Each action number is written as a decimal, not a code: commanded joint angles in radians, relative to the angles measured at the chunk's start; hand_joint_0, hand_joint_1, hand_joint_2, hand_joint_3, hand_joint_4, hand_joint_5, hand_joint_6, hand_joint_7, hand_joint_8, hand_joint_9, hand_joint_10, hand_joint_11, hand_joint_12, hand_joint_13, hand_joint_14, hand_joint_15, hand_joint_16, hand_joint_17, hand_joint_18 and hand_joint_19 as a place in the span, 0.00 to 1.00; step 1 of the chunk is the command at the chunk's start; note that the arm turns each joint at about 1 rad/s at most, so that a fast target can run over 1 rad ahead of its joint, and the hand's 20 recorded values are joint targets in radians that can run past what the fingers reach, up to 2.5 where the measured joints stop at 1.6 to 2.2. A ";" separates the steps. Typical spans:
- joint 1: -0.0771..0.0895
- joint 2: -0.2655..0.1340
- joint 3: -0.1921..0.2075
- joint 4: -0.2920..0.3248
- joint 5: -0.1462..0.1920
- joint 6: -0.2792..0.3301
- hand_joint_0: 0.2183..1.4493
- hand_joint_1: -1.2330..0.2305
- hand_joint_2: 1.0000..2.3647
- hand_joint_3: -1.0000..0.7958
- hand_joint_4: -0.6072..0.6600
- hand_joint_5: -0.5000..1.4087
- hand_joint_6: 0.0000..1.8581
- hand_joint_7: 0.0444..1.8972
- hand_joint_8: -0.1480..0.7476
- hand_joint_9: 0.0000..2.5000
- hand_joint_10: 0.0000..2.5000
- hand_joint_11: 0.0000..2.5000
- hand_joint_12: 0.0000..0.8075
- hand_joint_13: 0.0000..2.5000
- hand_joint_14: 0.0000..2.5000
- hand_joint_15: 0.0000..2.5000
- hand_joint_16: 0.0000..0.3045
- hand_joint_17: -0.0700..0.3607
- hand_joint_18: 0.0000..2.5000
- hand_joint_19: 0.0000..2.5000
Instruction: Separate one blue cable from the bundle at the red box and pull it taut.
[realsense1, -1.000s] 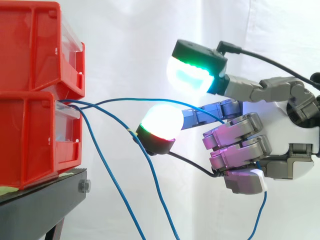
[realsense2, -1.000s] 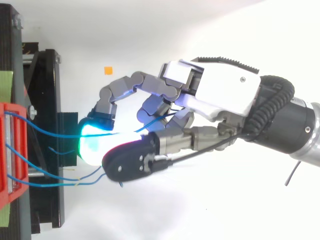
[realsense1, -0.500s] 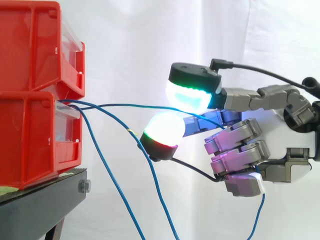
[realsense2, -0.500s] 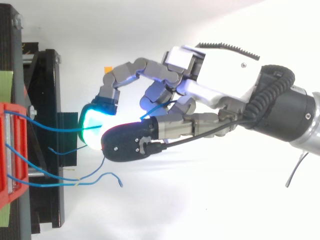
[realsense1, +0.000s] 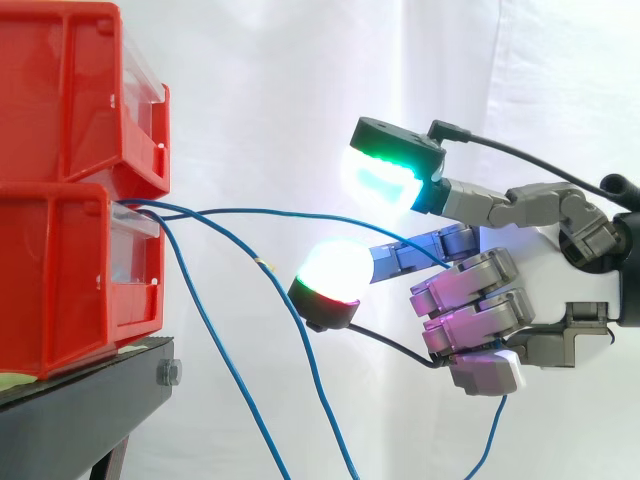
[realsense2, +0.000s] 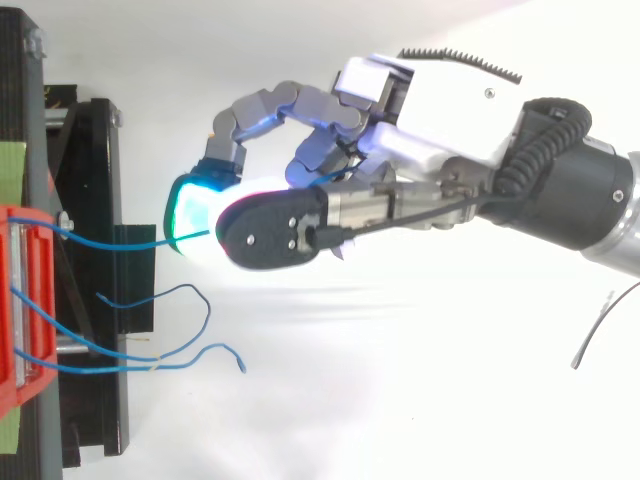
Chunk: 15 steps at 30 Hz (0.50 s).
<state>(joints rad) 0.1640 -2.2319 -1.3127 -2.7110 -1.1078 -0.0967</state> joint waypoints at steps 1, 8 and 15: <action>-0.008 0.000 0.000 -0.001 -0.009 0.000 0.29 0.58 0.00 0.28 0.66 0.15 0.45 0.49 0.82 0.48 1.00 1.00 0.65 0.69 1.00 0.59 0.52 0.44 0.85 0.25; -0.018 0.000 0.000 -0.001 -0.007 0.003 0.31 0.45 0.01 0.37 0.66 0.15 0.46 0.52 0.82 0.50 1.00 1.00 0.64 0.68 1.00 0.59 0.51 0.43 0.85 0.25; -0.031 0.000 0.000 -0.004 -0.007 0.011 0.31 0.36 0.01 0.43 0.66 0.15 0.46 0.51 0.79 0.50 1.00 1.00 0.62 0.69 1.00 0.58 0.53 0.45 0.87 0.26</action>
<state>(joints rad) 0.1379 -2.2322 -1.3131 -2.7124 -1.1157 -0.0876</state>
